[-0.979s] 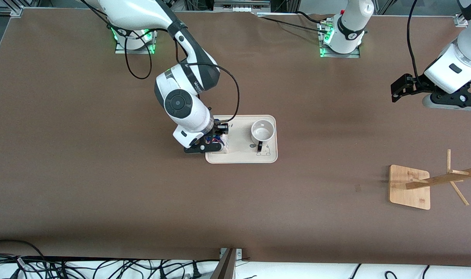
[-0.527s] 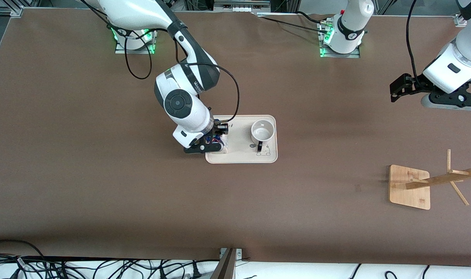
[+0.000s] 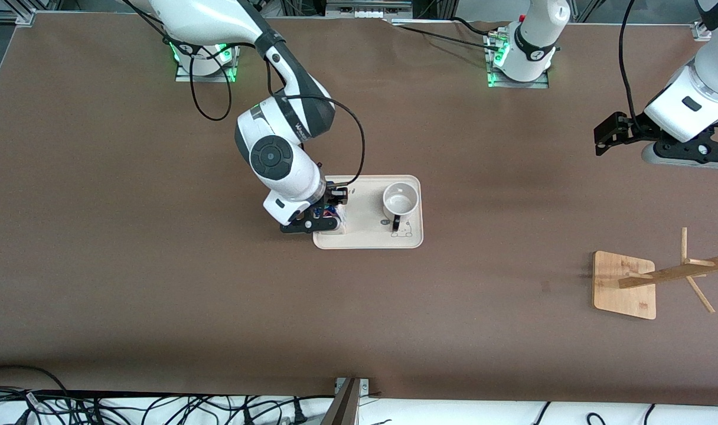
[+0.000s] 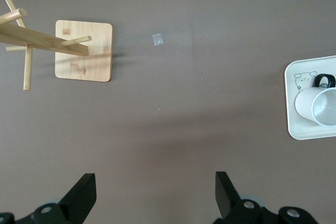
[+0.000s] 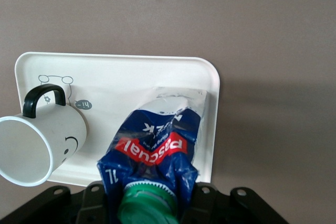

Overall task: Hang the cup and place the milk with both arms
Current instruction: 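Carry the milk carton off the tray while the left gripper approaches the mug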

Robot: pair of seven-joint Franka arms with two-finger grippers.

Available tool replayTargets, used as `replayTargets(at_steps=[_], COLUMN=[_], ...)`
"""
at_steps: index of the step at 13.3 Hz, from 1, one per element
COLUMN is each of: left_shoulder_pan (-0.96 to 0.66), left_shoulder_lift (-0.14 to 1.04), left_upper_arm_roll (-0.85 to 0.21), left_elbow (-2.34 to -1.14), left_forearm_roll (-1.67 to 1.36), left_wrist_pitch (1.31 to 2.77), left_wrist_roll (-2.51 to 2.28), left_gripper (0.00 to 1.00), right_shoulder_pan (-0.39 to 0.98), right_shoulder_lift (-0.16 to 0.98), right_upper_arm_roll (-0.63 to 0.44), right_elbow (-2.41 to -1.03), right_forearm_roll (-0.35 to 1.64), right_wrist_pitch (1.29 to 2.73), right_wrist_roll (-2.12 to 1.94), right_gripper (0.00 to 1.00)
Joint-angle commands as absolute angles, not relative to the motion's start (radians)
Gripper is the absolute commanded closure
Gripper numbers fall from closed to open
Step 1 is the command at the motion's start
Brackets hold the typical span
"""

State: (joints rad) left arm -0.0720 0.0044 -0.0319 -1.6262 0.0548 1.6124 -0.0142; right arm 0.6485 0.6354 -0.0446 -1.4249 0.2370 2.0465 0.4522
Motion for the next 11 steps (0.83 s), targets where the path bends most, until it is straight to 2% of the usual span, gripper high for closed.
replayTargets(at_steps=[1, 6, 8, 11], left_shoulder_pan=[-0.075, -0.078, -0.078, -0.078], left_shoulder_lift=[0.021, 0.023, 0.023, 0.023], left_upper_arm_roll=[-0.032, -0.052, -0.058, -0.058], left_elbow=[-1.588, -1.586, -1.582, -1.58], left_forearm_roll=[0.038, 0.037, 0.038, 0.038], left_wrist_pitch=[1.589, 1.589, 1.589, 1.589], left_wrist_roll=[-0.023, -0.029, -0.054, -0.055], left_gripper=[0.0, 0.0, 0.0, 0.0], right_shoulder_pan=[0.653, 0.647, 0.647, 0.647], right_shoulder_lift=[0.586, 0.402, 0.327, 0.273], right_upper_arm_roll=[-0.048, -0.058, -0.116, -0.213], right_elbow=[-1.422, -1.42, -1.419, -1.419], right_forearm_roll=[0.224, 0.183, 0.125, 0.1], right_wrist_pitch=[1.973, 1.768, 1.701, 1.643], right_wrist_roll=[0.476, 0.462, 0.453, 0.408], right_gripper=[0.61, 0.61, 0.61, 0.61])
